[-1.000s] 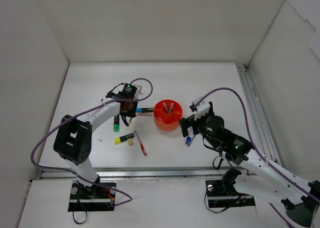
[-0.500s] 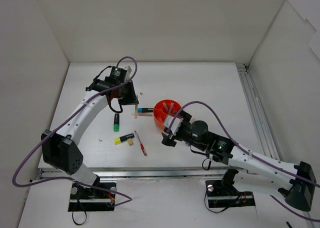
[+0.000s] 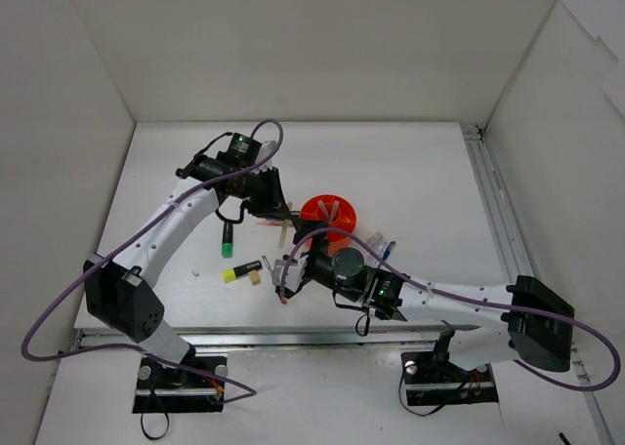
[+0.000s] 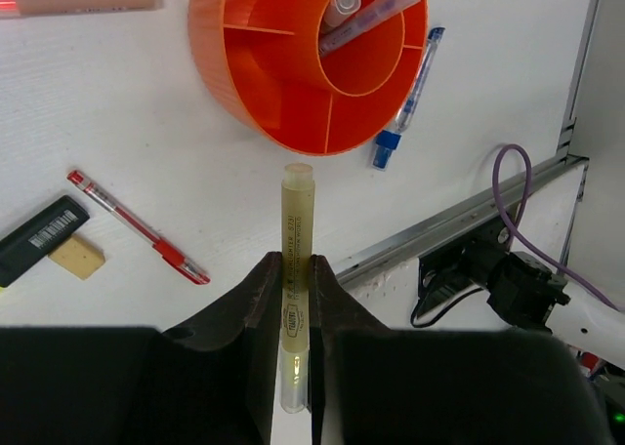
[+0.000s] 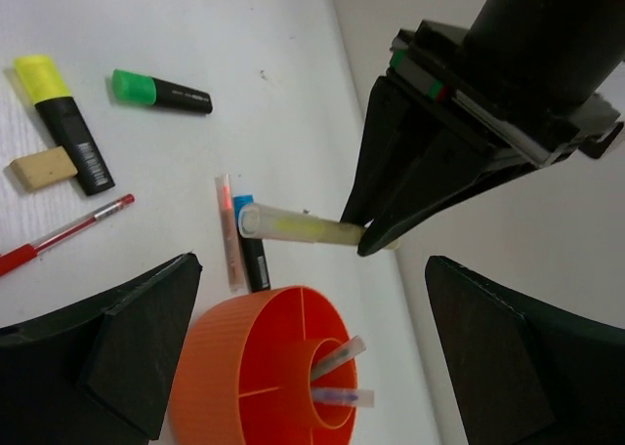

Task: Sort the stationery into containers
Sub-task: Place the pen in the storage box, then pick up the pen from the center of the board.

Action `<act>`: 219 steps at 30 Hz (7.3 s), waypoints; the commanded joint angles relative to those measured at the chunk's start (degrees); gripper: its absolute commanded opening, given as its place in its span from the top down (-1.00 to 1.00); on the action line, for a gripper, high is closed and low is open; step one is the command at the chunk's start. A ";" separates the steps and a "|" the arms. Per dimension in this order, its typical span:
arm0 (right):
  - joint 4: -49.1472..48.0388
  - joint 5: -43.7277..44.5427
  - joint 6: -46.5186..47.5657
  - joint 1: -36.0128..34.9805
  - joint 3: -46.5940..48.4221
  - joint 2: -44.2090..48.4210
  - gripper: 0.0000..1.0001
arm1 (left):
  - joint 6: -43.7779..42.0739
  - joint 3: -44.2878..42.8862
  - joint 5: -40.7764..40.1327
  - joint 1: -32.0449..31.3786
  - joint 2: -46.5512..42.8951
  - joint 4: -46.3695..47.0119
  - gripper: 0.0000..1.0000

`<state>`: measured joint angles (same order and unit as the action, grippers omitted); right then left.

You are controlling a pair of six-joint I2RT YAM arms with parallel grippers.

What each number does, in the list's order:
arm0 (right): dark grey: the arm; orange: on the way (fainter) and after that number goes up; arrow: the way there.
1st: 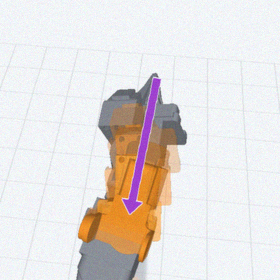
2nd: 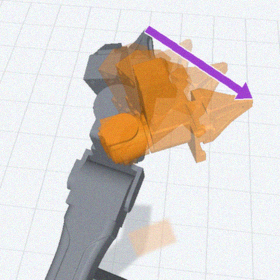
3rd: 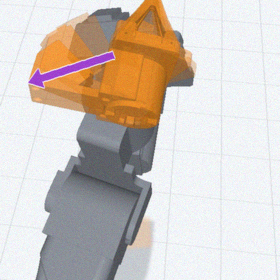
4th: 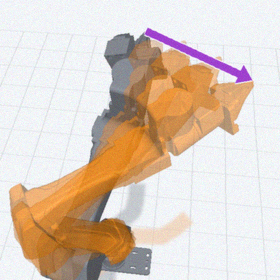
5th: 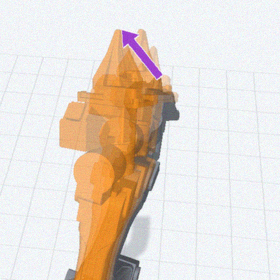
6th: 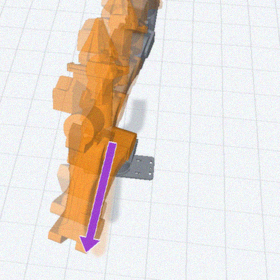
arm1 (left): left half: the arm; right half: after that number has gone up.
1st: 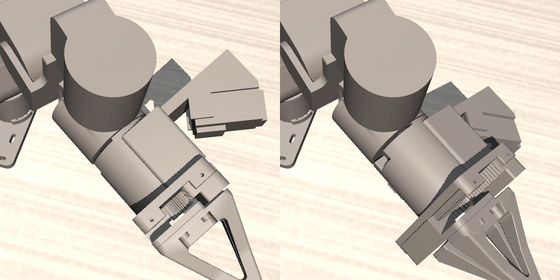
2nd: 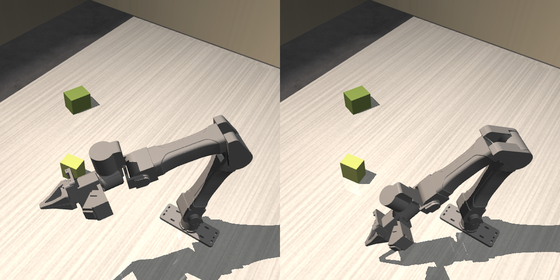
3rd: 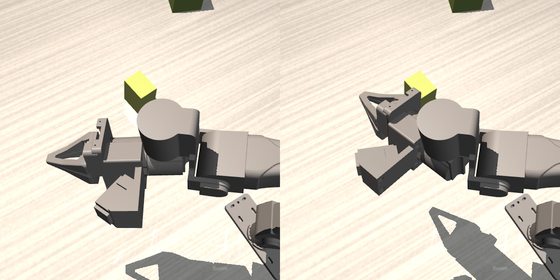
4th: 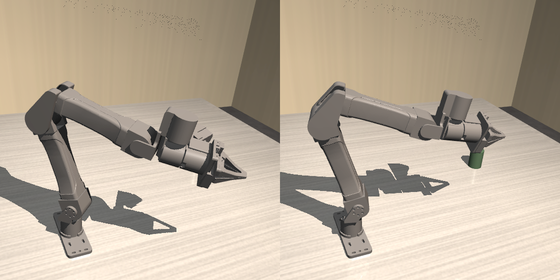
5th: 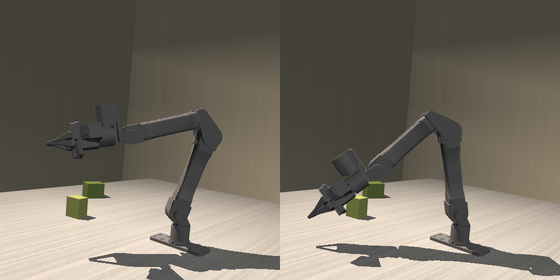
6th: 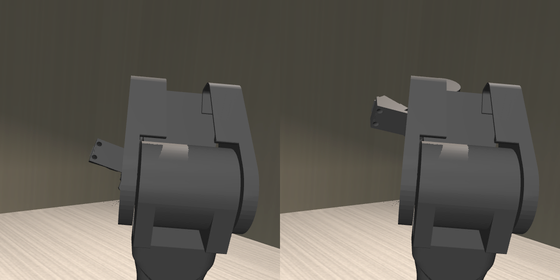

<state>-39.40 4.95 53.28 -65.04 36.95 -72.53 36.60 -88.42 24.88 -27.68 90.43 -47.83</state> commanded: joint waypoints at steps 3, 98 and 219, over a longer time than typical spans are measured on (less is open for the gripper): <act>-12.81 -3.00 7.80 -2.20 1.99 -2.79 -0.95 | -1.44 -3.16 4.38 0.17 -0.17 -3.05 1.00; -10.61 -8.91 -50.46 27.42 7.53 -7.01 0.51 | -5.66 19.25 -19.96 10.89 -20.65 11.09 -0.99; 11.01 -18.40 -17.69 17.67 -4.70 23.67 -0.96 | -14.02 8.17 -5.30 -2.11 -6.48 2.57 1.00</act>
<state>-24.25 -9.67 26.06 -45.63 29.82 -46.57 18.02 -79.07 12.05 -30.28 87.70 -40.53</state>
